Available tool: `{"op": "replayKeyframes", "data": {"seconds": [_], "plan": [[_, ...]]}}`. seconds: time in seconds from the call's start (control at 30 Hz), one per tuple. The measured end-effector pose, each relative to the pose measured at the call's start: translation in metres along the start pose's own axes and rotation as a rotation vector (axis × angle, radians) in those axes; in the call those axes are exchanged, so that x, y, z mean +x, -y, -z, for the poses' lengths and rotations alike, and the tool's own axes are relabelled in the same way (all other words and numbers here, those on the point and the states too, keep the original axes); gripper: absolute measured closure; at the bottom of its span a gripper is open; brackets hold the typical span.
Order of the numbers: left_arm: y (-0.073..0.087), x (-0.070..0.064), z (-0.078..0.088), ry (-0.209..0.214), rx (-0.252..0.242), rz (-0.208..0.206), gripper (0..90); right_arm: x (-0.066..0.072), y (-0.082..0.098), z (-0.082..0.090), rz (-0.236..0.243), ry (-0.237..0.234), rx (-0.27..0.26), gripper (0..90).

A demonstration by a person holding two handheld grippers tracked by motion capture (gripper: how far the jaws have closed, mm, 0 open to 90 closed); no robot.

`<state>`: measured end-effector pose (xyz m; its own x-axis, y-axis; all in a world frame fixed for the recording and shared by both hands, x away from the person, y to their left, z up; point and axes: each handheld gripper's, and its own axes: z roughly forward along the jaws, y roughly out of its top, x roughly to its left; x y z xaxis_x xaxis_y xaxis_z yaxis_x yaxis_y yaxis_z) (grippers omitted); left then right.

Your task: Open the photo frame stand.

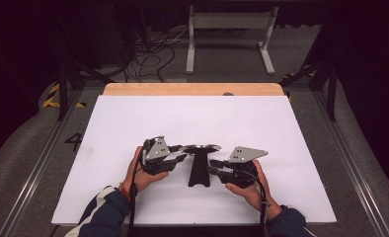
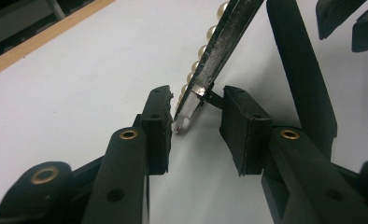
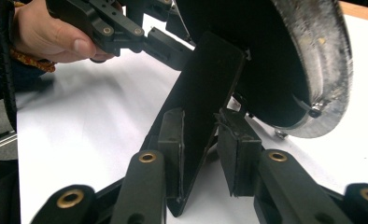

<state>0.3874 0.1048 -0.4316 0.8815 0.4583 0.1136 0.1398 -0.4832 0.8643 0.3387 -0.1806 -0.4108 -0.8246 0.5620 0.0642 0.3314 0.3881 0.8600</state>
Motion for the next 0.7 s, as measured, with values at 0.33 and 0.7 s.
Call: {"op": "replayKeyframes", "data": {"seconds": [0.33,0.7], "plan": [[0.001,0.001,-0.003,0.006,0.000,-0.001,62.8,0.005,-0.003,0.006,0.026,0.020,-0.026,78.8],[0.004,0.002,-0.017,0.003,0.020,0.024,63.5,0.012,-0.004,0.007,0.056,0.026,-0.043,89.0]]}}
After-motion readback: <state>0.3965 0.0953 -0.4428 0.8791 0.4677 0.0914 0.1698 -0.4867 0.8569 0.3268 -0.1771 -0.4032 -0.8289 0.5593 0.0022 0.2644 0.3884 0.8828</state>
